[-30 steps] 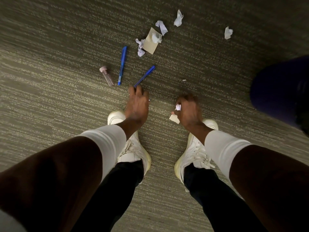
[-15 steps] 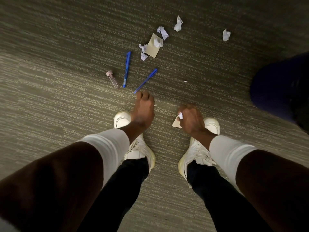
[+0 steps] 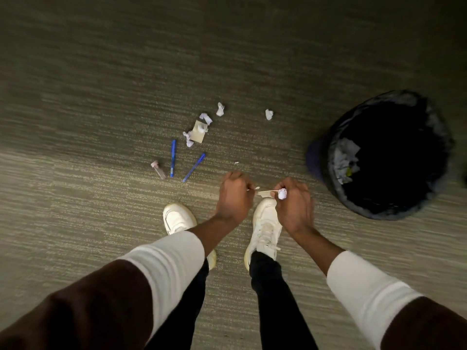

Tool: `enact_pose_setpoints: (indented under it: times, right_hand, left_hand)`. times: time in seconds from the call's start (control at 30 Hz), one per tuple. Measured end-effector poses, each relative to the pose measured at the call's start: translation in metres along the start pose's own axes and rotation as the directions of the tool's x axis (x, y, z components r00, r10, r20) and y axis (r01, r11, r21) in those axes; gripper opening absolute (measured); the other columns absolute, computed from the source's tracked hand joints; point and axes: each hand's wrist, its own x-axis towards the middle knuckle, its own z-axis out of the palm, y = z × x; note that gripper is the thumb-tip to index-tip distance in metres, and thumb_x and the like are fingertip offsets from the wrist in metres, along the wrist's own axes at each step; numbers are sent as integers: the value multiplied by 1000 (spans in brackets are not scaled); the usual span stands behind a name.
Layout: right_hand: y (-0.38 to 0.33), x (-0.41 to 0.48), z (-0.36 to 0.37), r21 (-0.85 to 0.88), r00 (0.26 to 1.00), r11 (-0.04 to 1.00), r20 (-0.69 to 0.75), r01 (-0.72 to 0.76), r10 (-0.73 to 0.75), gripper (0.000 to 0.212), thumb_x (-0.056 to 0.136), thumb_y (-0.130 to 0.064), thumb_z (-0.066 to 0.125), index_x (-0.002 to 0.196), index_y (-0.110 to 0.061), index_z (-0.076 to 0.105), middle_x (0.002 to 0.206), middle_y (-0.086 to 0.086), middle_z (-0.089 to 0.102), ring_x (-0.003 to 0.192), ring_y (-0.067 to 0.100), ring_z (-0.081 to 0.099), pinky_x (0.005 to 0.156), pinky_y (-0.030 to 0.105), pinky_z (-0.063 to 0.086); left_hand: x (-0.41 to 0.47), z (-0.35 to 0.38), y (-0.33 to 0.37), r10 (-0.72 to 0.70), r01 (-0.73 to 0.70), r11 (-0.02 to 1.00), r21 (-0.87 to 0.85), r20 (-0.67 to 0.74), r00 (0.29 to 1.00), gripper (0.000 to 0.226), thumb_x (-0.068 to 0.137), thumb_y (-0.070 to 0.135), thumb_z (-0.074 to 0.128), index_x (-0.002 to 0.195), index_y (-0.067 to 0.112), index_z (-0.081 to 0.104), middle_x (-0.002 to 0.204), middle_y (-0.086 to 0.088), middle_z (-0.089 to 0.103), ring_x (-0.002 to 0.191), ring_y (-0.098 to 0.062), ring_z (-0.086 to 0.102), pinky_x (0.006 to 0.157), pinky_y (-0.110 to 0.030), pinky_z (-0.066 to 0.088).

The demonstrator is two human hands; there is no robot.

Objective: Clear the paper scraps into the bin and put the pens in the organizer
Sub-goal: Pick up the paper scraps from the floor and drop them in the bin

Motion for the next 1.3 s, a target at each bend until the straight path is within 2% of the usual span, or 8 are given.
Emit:
enact_pose_setpoints:
  times: [0.33, 0.53, 0.67, 0.77, 0.9, 1.1, 1.2, 1.3]
  right_hand:
    - [49, 5, -156, 48, 940, 982, -282, -185, 191, 16, 83, -16, 80, 95, -15, 70, 91, 14, 74, 84, 37, 70, 67, 33, 49]
    - [104, 34, -196, 16, 910, 942, -251, -336, 329, 24, 91, -31, 67, 101, -9, 69, 100, 24, 72, 95, 45, 70, 78, 48, 59]
    - [114, 42, -208, 14, 913, 939, -230, -343, 337, 35, 86, -27, 71, 117, -10, 66, 116, 27, 63, 106, 47, 63, 83, 46, 55]
    - [112, 40, -209, -24, 926, 943, -200, -331, 320, 39, 87, -22, 69, 124, -12, 63, 123, 25, 59, 115, 47, 58, 87, 50, 54]
    - [98, 34, -204, 17, 942, 958, -177, -285, 283, 34, 86, -16, 67, 120, -16, 65, 122, 19, 58, 112, 44, 61, 85, 49, 57]
    - [56, 42, -171, 73, 970, 996, -243, 41, -22, 23, 85, -12, 65, 107, -16, 67, 113, 11, 64, 97, 34, 67, 78, 40, 55]
    - [21, 56, -147, 81, 979, 985, -151, 153, -140, 25, 86, -12, 65, 110, -18, 67, 110, 6, 68, 93, 22, 68, 84, 29, 52]
    - [-10, 79, -115, 24, 985, 986, 44, 168, -168, 30, 89, -23, 67, 119, -21, 61, 113, 7, 70, 97, 28, 70, 86, 42, 58]
  left_hand:
    - [21, -12, 198, 79, -83, 961, -263, -26, 997, 9, 85, 12, 85, 88, 12, 77, 94, -4, 75, 93, -22, 68, 87, -36, 55]
    - [39, 17, 270, 137, -131, 954, -271, 4, 991, 12, 82, 14, 88, 83, 10, 77, 91, -6, 77, 89, -23, 71, 81, -37, 57]
    - [44, 31, 291, 196, -174, 958, -229, 73, 978, 29, 83, 21, 88, 107, 8, 76, 110, -9, 78, 104, -25, 72, 89, -36, 57]
    - [42, 34, 292, 207, -182, 961, -210, 103, 973, 35, 88, 26, 83, 120, 13, 75, 116, -7, 77, 110, -26, 73, 92, -38, 59]
    - [41, 34, 271, 126, -99, 978, -185, 140, 982, 12, 92, 23, 72, 103, 21, 77, 103, -6, 80, 99, -31, 75, 82, -44, 63]
    - [58, 13, 202, -9, 24, 987, -160, 96, 995, 9, 87, 21, 69, 91, 25, 76, 92, -2, 80, 87, -28, 75, 74, -37, 61]
    - [65, -2, 145, -91, 103, 990, -100, 117, 989, 10, 91, 23, 70, 98, 22, 77, 97, -7, 80, 92, -32, 75, 78, -43, 63]
    - [73, -18, 86, -176, 177, 984, -7, 111, 978, 14, 95, 23, 66, 102, 20, 78, 103, -8, 80, 96, -33, 75, 83, -47, 64]
